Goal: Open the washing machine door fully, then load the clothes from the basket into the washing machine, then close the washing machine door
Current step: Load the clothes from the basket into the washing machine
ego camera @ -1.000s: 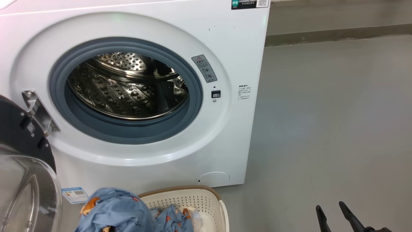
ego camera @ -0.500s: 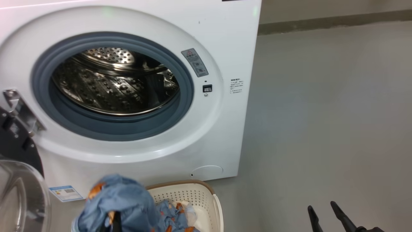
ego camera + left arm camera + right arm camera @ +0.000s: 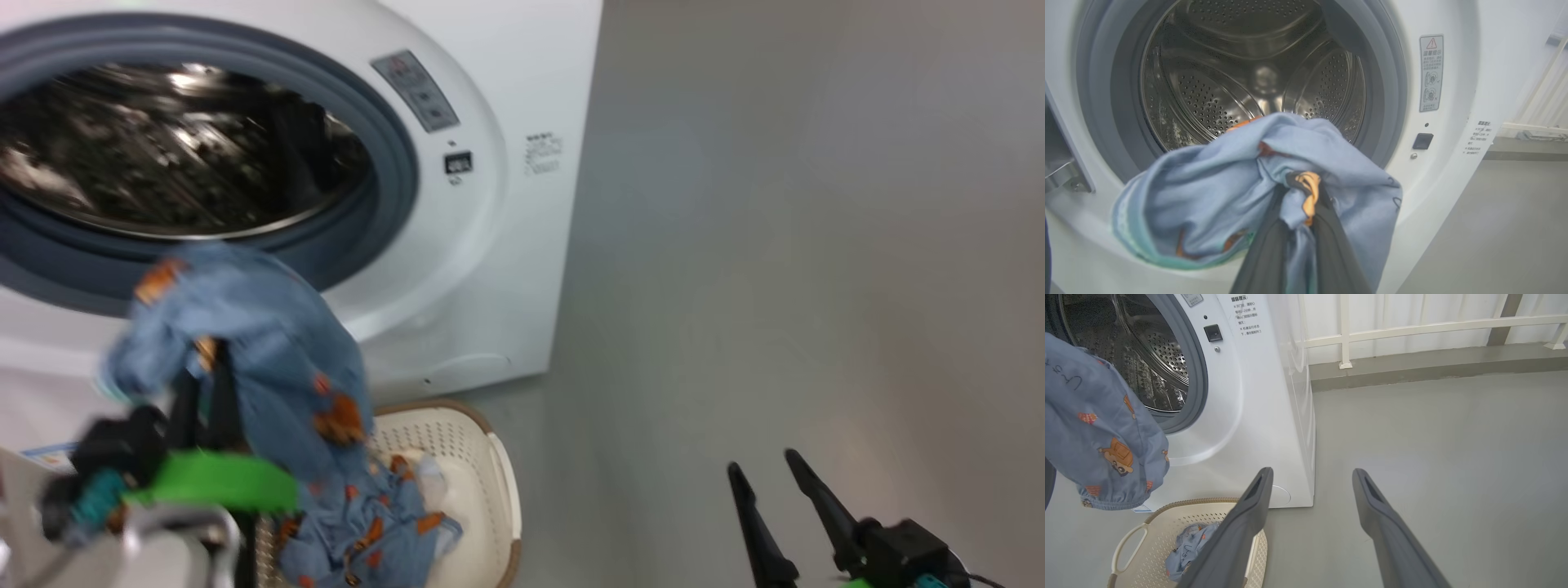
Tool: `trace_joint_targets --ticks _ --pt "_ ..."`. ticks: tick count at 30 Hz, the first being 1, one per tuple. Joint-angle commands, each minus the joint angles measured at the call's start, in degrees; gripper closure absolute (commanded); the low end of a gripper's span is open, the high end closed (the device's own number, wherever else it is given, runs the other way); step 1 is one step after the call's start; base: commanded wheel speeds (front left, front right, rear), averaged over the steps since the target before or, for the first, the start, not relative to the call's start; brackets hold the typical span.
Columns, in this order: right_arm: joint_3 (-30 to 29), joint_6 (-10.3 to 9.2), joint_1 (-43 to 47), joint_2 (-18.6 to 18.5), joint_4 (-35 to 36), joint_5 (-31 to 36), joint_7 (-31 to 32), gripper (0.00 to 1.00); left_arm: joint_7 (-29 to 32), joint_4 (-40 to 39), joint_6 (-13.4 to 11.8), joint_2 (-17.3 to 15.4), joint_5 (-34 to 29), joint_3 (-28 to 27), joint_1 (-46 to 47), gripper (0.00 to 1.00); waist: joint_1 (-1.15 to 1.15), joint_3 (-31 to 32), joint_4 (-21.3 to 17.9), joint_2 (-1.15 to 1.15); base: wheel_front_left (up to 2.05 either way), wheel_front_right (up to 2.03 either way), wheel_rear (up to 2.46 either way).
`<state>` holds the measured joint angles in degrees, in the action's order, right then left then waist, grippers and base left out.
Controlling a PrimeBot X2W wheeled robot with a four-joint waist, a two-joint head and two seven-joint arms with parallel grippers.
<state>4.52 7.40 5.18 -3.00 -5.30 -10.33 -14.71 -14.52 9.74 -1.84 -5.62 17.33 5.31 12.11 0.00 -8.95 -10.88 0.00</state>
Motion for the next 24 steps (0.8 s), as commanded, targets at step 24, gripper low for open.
trace_joint_targets --ticks 24 --pt "12.2 0.09 -11.9 0.1 1.4 -8.4 -0.3 0.0 -0.5 22.3 -0.7 -18.7 -5.7 -9.0 39.2 1.0 0.0 -26.0 -16.9 0.0 0.0 0.0 0.0"
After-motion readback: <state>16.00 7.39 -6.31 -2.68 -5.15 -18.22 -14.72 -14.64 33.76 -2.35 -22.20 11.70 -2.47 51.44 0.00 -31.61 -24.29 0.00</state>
